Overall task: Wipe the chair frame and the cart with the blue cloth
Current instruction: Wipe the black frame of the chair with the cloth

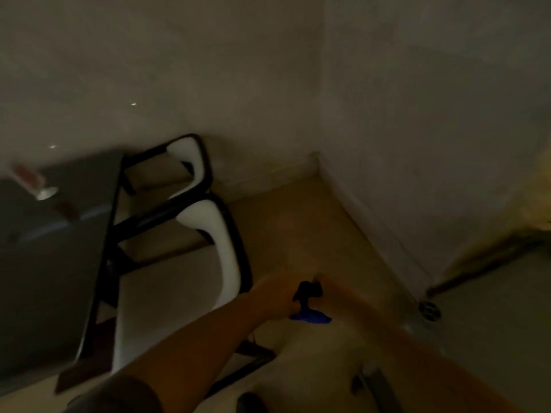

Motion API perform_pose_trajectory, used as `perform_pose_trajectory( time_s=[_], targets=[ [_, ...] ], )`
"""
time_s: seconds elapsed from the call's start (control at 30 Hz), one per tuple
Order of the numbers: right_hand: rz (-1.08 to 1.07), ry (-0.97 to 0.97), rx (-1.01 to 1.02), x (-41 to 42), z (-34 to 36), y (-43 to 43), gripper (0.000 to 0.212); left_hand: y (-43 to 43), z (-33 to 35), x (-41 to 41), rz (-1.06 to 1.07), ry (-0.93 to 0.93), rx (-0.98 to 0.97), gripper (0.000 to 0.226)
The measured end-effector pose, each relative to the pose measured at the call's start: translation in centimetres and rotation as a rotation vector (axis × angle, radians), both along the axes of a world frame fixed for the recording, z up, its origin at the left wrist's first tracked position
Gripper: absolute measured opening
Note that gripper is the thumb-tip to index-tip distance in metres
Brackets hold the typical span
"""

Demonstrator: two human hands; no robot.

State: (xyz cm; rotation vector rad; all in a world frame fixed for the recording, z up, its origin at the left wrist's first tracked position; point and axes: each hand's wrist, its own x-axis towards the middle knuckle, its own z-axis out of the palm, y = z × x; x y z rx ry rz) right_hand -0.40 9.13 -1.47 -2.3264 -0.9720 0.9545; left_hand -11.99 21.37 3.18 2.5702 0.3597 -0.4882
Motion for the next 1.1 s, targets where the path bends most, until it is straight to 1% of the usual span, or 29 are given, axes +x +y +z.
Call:
perform_pose_trajectory(
  time_s=[0.03, 0.1, 0.13, 0.17, 0.27, 0.3, 0.37, 0.43, 0.5, 0.6, 0.7, 0.8, 0.87, 0.97, 1.1],
  targets=[
    [0.045, -0.008, -0.009, -1.2, -0.5, 3.0, 0.045, 2.4, -1.0, -1.6, 0.046, -0.039, 0.022, 0.005],
    [0.078, -0.009, -0.008, -2.6, -1.0, 6.1, 0.045, 5.6, -2.4, -3.7, 0.122, -0.057, 0.034, 0.010],
    [0.102, -0.003, -0.007, -3.4, -1.2, 7.7, 0.044, 6.9, -2.9, -4.7, 0.146, -0.053, 0.031, 0.006],
    [0.131, -0.010, -0.006, -4.0, -1.8, 9.3, 0.044, 8.1, -3.4, -5.3, 0.151, -0.041, 0.051, 0.006],
    [0.178, -0.030, -0.036, -5.2, -3.3, 13.5, 0.044, 12.1, -6.2, -7.2, 0.173, -0.034, 0.112, 0.014],
    [0.183, -0.024, -0.026, -5.5, -3.8, 14.6, 0.038, 13.2, -7.1, -7.6, 0.185, -0.032, 0.122, 0.016],
    [0.178, 0.012, 0.007, -6.0, -4.7, 16.5, 0.022, 14.9, -8.3, -8.3, 0.239, -0.037, 0.069, 0.027],
    [0.151, 0.010, 0.024, -6.2, -5.4, 18.0, 0.016, 16.3, -9.5, -8.4, 0.307, -0.047, 0.010, 0.036],
    [0.139, -0.013, 0.013, -6.0, -6.4, 19.2, 0.012, 17.4, -11.2, -8.0, 0.355, -0.067, -0.057, 0.039],
    [0.107, -0.042, -0.016, -5.7, -8.2, 19.8, 0.019, 17.8, -13.2, -7.4, 0.440, -0.051, -0.108, 0.034],
    [0.095, -0.061, -0.059, -4.9, -10.8, 20.1, 0.031, 17.7, -15.7, -6.0, 0.519, 0.011, -0.136, 0.037],
    [0.151, 0.007, -0.125, -3.6, -13.2, 20.3, 0.028, 17.0, -18.0, -5.0, 0.597, 0.067, -0.137, 0.046],
    [0.190, 0.033, -0.129, -3.0, -14.5, 20.5, 0.025, 16.5, -19.1, -4.6, 0.660, 0.091, -0.125, 0.048],
    [0.200, 0.036, -0.101, -2.5, -15.7, 20.7, 0.026, 16.0, -19.7, -4.4, 0.754, 0.084, -0.122, 0.042],
    [0.180, 0.026, -0.063, -2.1, -15.4, 21.8, 0.030, 15.4, -19.4, -3.4, 0.938, 0.063, -0.052, 0.022]
  ],
)
